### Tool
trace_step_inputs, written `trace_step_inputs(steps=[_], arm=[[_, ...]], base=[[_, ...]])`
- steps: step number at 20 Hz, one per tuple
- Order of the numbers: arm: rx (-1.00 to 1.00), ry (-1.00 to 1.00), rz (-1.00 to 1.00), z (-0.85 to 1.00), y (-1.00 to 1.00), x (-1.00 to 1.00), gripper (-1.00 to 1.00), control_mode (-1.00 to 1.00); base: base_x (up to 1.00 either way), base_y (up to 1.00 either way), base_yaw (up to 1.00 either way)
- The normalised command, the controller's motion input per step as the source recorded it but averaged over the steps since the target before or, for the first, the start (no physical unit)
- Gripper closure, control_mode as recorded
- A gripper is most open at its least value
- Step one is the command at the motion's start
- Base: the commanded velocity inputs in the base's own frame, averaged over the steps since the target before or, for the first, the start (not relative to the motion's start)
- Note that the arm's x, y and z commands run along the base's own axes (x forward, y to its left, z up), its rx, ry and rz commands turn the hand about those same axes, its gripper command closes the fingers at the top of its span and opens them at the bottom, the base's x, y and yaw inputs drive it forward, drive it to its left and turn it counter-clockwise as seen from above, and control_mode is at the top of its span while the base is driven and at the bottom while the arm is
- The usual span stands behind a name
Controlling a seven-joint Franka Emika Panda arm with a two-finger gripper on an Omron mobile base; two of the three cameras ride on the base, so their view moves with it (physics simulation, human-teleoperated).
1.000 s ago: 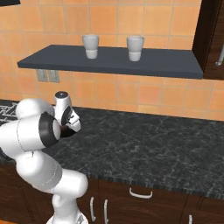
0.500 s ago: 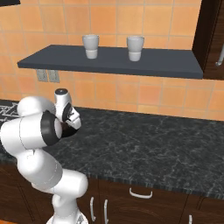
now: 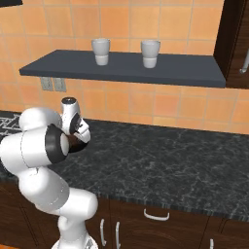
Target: Pick up the bowls on the counter and stack them on top of one another in the open cabinet. Place the smaller bowl on top of the larger bowl.
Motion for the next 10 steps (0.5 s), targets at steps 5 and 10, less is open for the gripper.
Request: trace_step_inputs(steps=[5, 10], arm=[[0.04, -0.05, 0.0, 0.19, -0.44, -0.4, -1.0, -1.0], [0.0, -0.03, 0.0, -0.09, -0.07, -0.08, -1.0, -1.0]], base=[[0.0, 0.0, 0.0], [0.0, 0.0, 0.0]])
